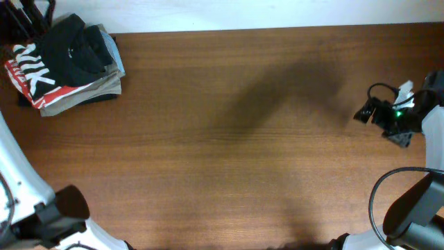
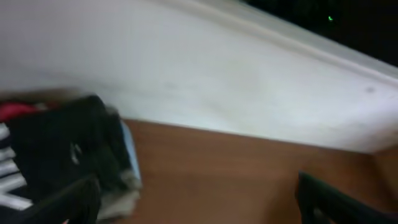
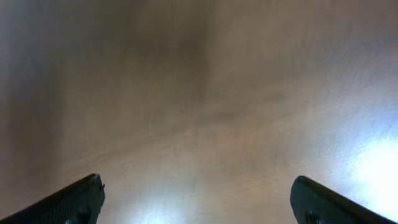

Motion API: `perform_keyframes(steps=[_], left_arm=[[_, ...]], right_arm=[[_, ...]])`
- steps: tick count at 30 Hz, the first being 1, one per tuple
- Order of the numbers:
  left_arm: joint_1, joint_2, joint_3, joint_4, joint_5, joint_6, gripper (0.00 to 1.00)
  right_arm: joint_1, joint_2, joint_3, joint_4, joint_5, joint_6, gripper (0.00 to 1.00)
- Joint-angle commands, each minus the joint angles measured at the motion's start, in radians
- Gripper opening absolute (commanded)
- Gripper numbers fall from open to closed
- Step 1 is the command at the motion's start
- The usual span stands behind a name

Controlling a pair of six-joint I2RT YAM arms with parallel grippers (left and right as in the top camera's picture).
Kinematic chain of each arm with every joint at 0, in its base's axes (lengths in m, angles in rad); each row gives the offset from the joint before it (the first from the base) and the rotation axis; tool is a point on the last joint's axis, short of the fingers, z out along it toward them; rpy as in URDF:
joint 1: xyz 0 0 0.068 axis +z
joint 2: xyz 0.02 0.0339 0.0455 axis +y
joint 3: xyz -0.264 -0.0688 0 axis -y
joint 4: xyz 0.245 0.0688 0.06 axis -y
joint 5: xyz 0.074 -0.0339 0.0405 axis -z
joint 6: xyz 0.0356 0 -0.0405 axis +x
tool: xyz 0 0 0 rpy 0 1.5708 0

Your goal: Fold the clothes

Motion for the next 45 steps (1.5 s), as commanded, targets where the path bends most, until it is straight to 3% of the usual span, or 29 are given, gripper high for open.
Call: perform_keyframes(steps=[1, 2, 7, 10, 21, 30, 39, 45], left_arm=[[0.000, -0.026, 0.003, -0.097, 0.064, -0.008, 0.99], [0.000, -0.027, 0.003, -0.142, 0.063, -0.008, 0.99], [0.000, -0.027, 0.002, -0.253, 0.029, -0.008, 0.99], [0.000, -0.027, 0.002, -0.271, 0.030, -0.008, 0.99], [0.001, -0.027, 0.002, -0.271, 0.030, -0.008, 0.99], [0.001, -0.027, 0.002, -0.271, 0.030, -0.008, 0.99], [0.001, -0.027, 0.002, -0.271, 0.030, -0.008, 0.99], [0.001, -0.027, 0.002, -0.271, 0.030, -0.008, 0.99]], right_arm=[[0.000, -0.008, 0.015, 0.003, -0.067, 0.051, 0.99], [0.000, -0.008, 0.015, -0.069, -0.104, 0.070, 0.98], [0.002, -0.027, 0.017, -0.101, -0.326, 0.084, 0.99], [0.012, -0.119, 0.017, -0.121, -0.354, 0.080, 0.99], [0.131, -0.857, 0.017, -0.183, -0.353, 0.084, 0.99], [0.131, -1.218, 0.017, -0.183, -0.353, 0.084, 0.99], [0.145, -1.316, -0.007, -0.276, -0.270, 0.065, 0.99], [0.306, -1.363, -0.233, -0.107, -0.262, -0.104, 0.99]])
